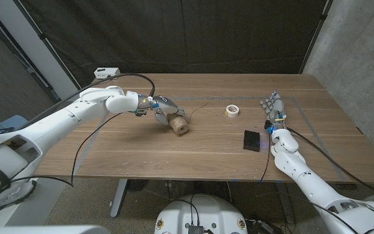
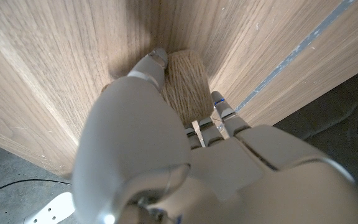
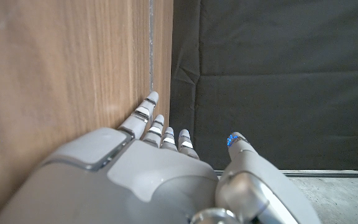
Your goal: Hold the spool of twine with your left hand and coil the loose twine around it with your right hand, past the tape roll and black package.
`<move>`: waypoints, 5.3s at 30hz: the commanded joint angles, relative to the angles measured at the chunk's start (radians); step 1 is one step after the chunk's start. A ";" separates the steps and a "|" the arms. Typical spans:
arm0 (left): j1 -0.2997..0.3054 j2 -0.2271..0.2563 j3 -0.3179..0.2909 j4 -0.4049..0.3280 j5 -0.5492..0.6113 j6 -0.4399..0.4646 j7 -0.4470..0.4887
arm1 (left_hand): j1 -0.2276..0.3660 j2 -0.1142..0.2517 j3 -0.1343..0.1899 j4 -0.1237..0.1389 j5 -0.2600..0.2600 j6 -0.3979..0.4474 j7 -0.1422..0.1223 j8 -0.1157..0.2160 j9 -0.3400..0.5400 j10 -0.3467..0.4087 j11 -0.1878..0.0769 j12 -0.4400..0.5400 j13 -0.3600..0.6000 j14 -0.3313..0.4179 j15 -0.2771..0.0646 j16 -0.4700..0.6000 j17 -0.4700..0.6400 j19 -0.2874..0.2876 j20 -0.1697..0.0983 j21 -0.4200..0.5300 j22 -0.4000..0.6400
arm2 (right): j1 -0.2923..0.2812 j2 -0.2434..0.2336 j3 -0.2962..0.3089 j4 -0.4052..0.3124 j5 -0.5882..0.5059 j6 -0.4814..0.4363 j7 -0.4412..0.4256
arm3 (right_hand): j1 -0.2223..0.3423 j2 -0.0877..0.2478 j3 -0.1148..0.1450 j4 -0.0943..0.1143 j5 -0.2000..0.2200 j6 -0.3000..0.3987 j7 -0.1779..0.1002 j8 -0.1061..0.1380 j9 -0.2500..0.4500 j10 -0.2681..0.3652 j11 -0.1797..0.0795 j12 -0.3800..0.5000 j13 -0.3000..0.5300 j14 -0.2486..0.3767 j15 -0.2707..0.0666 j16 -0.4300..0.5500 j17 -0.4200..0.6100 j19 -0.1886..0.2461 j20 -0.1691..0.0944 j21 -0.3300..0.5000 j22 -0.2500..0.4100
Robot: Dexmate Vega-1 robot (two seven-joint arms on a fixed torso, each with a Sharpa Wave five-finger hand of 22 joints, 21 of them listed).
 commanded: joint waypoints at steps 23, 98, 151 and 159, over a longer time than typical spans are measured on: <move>-0.031 -0.029 -0.012 0.023 -0.070 0.000 -0.022 | 0.014 -0.001 -0.022 0.002 0.011 0.014 0.000 0.002 0.017 0.000 -0.001 0.024 0.018 -0.006 0.001 0.022 0.026 0.006 -0.004 0.010 0.006 | 0.002 -0.056 -0.027 -0.035 -0.075 -0.019 -0.031 | 0.004 -0.003 0.005 -0.020 -0.002 0.018 0.000 0.015 0.002 0.006 -0.005 0.011 0.003 -0.007 0.000 0.004 0.001 0.006 0.005 0.004 0.003; -0.101 -0.070 -0.029 0.038 -0.086 -0.008 0.037 | 0.006 0.003 -0.051 0.010 0.023 0.029 -0.001 0.002 0.048 -0.002 -0.001 0.052 0.051 -0.009 0.003 0.032 0.046 0.004 -0.008 0.025 0.010 | -0.034 -0.238 -0.135 -0.312 -0.373 -0.199 -0.148 | 0.083 -0.006 0.017 -0.107 -0.007 0.191 0.012 0.054 0.004 0.137 -0.006 0.042 0.005 0.075 -0.023 0.027 -0.009 0.067 -0.009 0.017 0.003; -0.106 -0.078 -0.061 -0.028 -0.134 0.032 -0.002 | -0.014 0.011 -0.057 0.015 0.031 0.034 -0.004 0.000 0.064 -0.005 0.001 0.058 0.063 -0.010 0.004 0.023 0.044 0.001 -0.009 0.032 0.009 | -0.038 -0.267 -0.183 -0.370 -0.446 -0.248 -0.134 | 0.192 -0.024 0.033 -0.203 -0.012 0.299 -0.047 0.065 0.007 0.266 -0.043 0.062 0.011 0.169 -0.075 0.042 -0.014 0.129 -0.029 0.023 0.005; -0.115 -0.084 -0.063 -0.022 -0.140 0.036 -0.002 | -0.016 0.012 -0.056 0.015 0.032 0.033 -0.003 -0.001 0.066 -0.006 0.004 0.059 0.065 -0.008 0.007 0.021 0.043 0.000 -0.007 0.033 0.009 | -0.022 -0.260 -0.193 -0.360 -0.441 -0.247 -0.111 | 0.210 -0.028 0.036 -0.212 -0.013 0.302 -0.050 0.064 0.007 0.271 -0.052 0.061 0.011 0.174 -0.078 0.041 -0.014 0.131 -0.032 0.022 0.005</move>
